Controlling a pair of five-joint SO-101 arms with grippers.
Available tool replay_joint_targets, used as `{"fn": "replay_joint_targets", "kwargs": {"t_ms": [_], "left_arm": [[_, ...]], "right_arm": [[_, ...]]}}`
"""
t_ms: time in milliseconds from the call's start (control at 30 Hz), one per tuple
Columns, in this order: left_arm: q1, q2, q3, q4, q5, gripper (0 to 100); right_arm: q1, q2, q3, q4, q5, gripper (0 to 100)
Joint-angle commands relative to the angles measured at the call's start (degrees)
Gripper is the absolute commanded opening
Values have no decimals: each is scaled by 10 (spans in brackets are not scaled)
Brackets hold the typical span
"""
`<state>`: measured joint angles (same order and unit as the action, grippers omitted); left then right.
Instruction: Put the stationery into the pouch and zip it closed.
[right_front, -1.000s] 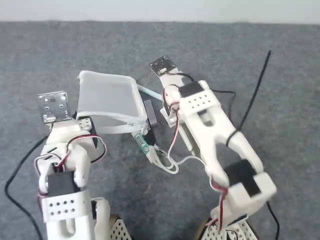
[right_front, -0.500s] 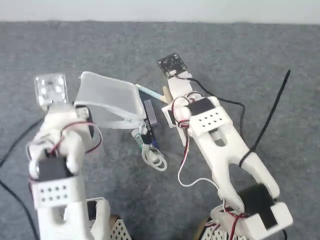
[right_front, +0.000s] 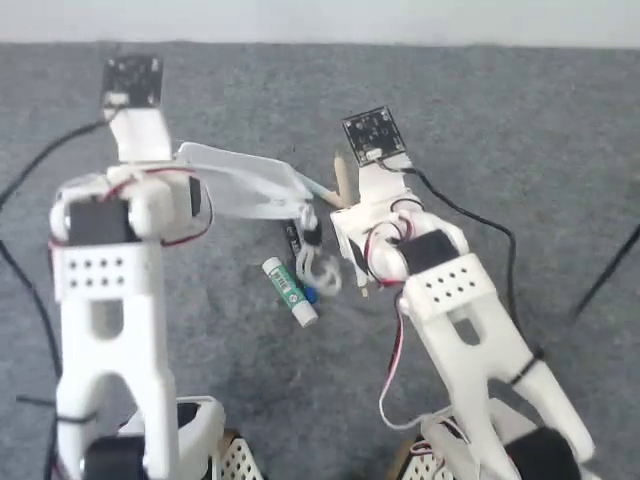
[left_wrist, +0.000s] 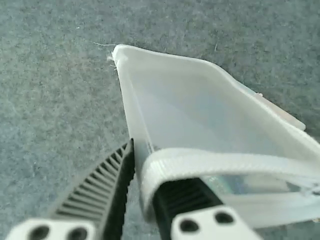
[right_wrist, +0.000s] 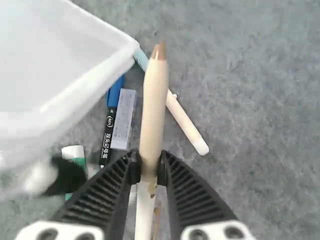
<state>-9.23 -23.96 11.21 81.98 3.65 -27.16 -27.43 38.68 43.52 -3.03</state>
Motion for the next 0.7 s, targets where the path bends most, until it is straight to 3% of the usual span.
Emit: {"fn": "replay_joint_targets", "kwargs": {"t_ms": [0,167,533,667], "left_arm": [[4,35,-136,77,15,9],[4,87,-228,155,35,9],[-49,96,-229,185,40,12],[-76,98,-218,185,91,13]], "right_arm": [[0,-43,3,-29,-6,9],[0,-44,3,-31,-7,9],[12,-109,-21,-16,-6,7],[11,-180,-21,-19,-6,7]]}}
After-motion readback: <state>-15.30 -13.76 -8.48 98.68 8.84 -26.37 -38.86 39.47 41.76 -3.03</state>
